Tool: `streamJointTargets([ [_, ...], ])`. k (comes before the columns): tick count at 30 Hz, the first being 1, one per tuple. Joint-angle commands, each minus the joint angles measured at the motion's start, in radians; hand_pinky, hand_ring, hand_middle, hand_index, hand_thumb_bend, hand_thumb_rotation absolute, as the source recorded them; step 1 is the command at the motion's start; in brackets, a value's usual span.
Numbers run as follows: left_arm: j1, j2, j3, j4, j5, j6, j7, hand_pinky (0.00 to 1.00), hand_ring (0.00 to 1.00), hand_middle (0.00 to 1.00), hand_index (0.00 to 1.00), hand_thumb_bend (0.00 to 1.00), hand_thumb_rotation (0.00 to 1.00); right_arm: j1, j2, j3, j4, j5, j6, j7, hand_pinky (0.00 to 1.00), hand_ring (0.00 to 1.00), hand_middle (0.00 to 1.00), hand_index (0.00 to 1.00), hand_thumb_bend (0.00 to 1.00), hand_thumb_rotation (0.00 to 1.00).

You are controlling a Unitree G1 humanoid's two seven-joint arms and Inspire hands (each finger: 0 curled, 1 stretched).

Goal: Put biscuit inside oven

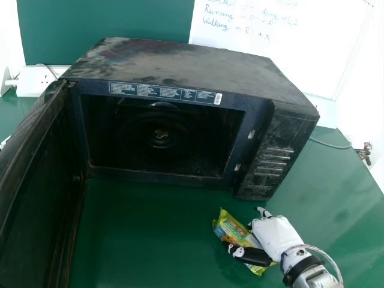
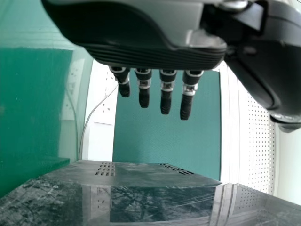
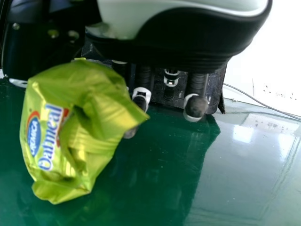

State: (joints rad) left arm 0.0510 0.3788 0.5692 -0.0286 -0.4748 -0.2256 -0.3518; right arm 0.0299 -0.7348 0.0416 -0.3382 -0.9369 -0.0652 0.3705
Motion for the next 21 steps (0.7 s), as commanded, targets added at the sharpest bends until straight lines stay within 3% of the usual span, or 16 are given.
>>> streamJointTargets([
  [1,0.007,-0.006,0.0,-0.006,-0.012,0.008,-0.002,1.0,0.9,0.92,0.93,1.0,1.0,0.006,0.007,0.011,0.008,0.009,0.007,0.011,0.0,0.0,0.06,0.12,0.77,0.0],
  [14,0.0,-0.026,0.006,-0.023,-0.044,0.05,0.039,1.0,0.89,0.91,0.92,1.0,1.0,-0.02,0.009,-0.008,-0.003,0.1,0.005,0.02,0.0,0.01,0.09,0.12,0.72,0.0],
  [21,0.002,-0.024,0.005,-0.027,-0.059,0.064,0.041,1.0,0.89,0.91,0.91,1.0,1.0,-0.024,0.036,-0.063,-0.022,0.307,-0.011,0.032,0.0,0.02,0.1,0.12,0.72,0.0],
])
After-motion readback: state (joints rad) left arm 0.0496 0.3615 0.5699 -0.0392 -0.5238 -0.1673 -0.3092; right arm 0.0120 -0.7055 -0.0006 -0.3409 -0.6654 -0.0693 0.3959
